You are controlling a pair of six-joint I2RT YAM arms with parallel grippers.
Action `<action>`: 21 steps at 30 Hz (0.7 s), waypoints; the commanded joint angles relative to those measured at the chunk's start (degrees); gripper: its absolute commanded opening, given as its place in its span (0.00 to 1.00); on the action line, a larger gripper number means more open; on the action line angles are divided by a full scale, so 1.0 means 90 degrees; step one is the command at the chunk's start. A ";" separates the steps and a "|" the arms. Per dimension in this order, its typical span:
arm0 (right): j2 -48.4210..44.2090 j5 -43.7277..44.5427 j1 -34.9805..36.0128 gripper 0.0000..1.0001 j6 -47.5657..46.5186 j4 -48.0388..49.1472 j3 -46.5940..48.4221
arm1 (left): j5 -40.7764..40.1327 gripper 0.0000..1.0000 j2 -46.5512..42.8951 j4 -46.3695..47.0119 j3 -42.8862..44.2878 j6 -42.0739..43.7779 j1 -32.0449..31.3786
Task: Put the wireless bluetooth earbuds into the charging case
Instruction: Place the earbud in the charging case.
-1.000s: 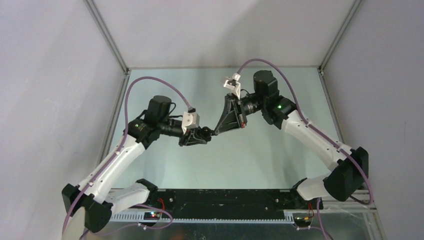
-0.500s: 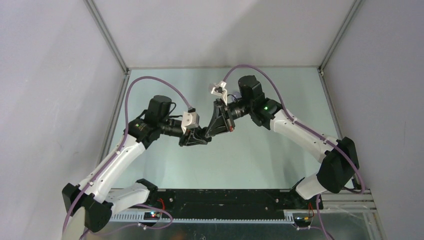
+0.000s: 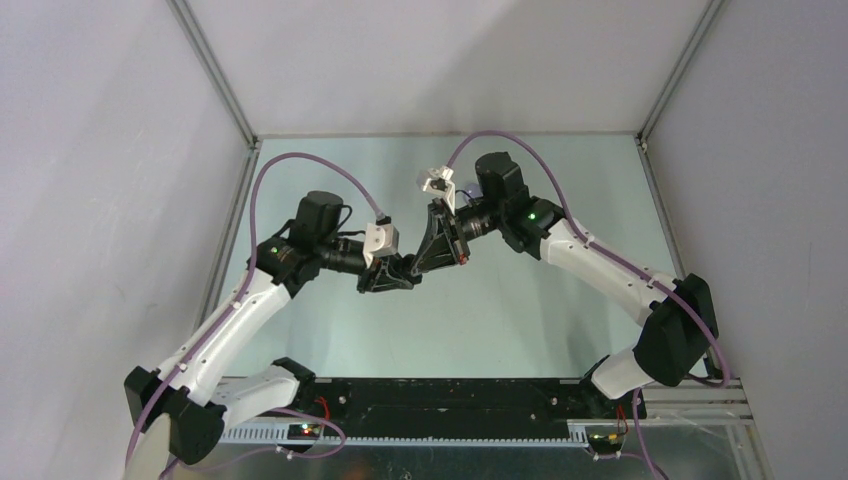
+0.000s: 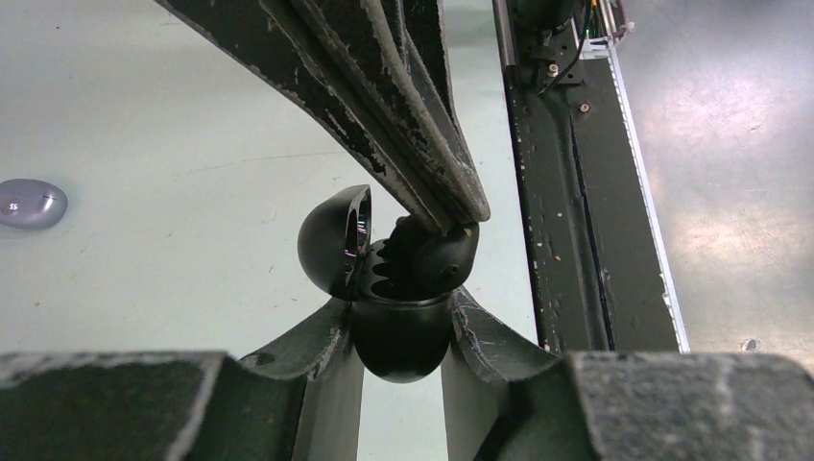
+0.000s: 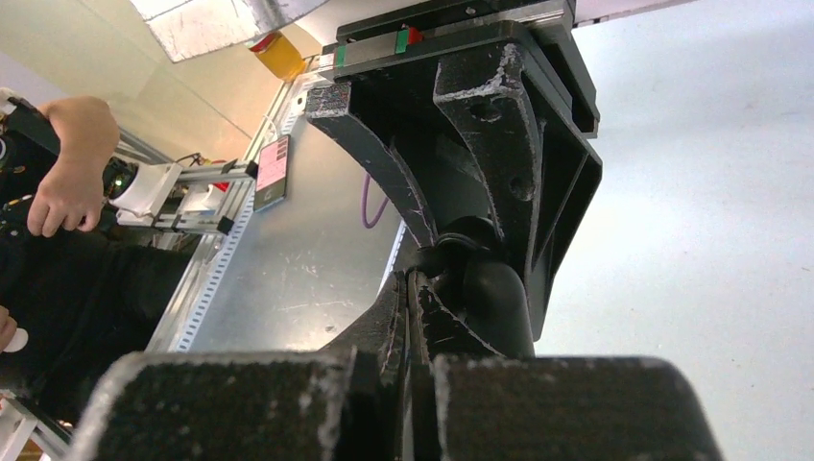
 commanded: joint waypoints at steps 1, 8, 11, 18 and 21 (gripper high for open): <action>-0.0007 0.0516 0.0088 0.00 -0.0236 -0.0113 0.0031 | 0.0336 0.07 -0.0150 0.0359 0.0127 -0.0091 -0.0056; 0.0021 0.0584 0.0053 0.00 -0.0042 -0.0017 0.0032 | 0.0333 0.07 -0.0187 0.0360 0.0115 -0.0095 -0.0052; 0.0073 0.0602 0.0038 0.00 0.0095 0.0124 0.0036 | 0.0339 0.07 -0.0190 0.0359 0.0114 -0.0090 -0.0052; 0.0192 0.0586 -0.0112 0.00 0.0666 0.0534 0.0033 | 0.0362 0.07 -0.0173 0.0345 0.0138 -0.0081 -0.0052; 0.0237 0.0601 -0.0171 0.00 0.0752 0.0637 0.0028 | 0.0364 0.07 -0.0162 0.0343 0.0141 -0.0086 -0.0052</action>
